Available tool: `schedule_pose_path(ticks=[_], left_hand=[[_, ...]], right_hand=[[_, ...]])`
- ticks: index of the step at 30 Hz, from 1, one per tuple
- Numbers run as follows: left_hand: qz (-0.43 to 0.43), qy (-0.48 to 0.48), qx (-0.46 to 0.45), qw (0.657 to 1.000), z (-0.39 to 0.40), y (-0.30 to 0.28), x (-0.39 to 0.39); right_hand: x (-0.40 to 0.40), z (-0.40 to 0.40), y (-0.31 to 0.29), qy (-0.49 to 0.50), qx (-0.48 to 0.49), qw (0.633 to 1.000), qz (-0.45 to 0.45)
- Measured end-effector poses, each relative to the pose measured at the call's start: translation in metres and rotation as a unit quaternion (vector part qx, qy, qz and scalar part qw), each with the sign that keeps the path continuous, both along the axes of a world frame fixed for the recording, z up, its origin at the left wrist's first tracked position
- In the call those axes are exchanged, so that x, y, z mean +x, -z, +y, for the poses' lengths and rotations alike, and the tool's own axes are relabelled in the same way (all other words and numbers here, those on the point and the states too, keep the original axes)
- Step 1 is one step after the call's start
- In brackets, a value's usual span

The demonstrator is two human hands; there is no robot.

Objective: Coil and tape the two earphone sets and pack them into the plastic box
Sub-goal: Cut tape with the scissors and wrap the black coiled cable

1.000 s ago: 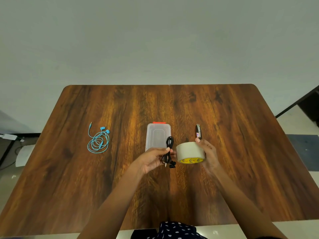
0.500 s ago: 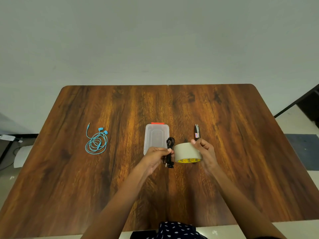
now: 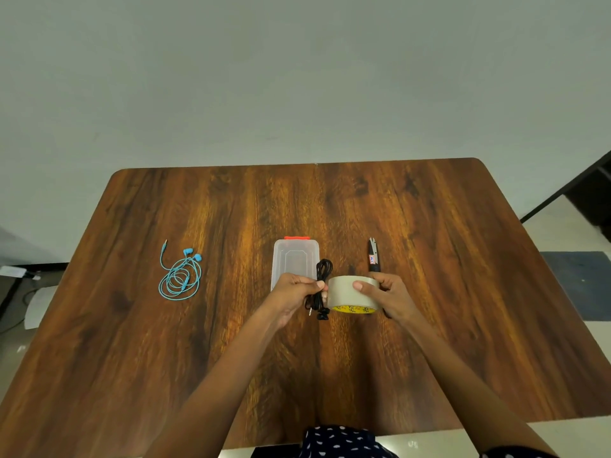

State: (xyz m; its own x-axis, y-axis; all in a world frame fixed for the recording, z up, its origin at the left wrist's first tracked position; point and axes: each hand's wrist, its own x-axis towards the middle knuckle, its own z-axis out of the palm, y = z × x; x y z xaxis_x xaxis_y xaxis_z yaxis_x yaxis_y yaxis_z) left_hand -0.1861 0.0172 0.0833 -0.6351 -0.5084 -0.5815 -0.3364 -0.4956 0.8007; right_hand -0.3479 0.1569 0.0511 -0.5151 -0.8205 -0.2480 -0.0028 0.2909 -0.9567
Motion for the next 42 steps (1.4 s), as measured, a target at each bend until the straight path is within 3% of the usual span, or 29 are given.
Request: schedule_pose_path(ticks=[10,22,25,27,29,31,34,42], left_hand=[[-0.031,0.038,-0.038,0.998,-0.001,-0.006,-0.008],[-0.091,0.063,-0.157,0.981,0.020,-0.004,-0.033],[-0.096,0.059,-0.172,0.979,0.019,-0.007,-0.041],[-0.097,0.057,-0.179,0.977,0.020,-0.010,-0.046],[-0.097,0.065,-0.193,0.974,0.022,-0.012,-0.051],[-0.098,0.070,-0.200,0.972,0.024,-0.013,-0.054],[-0.101,0.065,-0.203,0.972,0.025,-0.011,-0.054],[-0.084,-0.003,-0.171,0.982,0.032,0.000,-0.040]], right_hand=[[-0.007,0.006,0.019,-0.026,0.047,0.998,0.032],[-0.019,0.008,0.041,-0.048,0.105,0.991,0.071],[-0.016,0.005,0.040,-0.024,0.084,0.993,0.082],[-0.015,0.006,0.043,0.046,0.078,0.992,0.086],[-0.015,0.010,0.049,0.144,0.105,0.978,0.111],[-0.017,0.013,0.058,0.172,0.211,0.945,0.183],[-0.015,0.009,0.063,0.117,0.364,0.887,0.257],[-0.013,-0.013,0.052,0.039,0.440,0.840,0.316]])
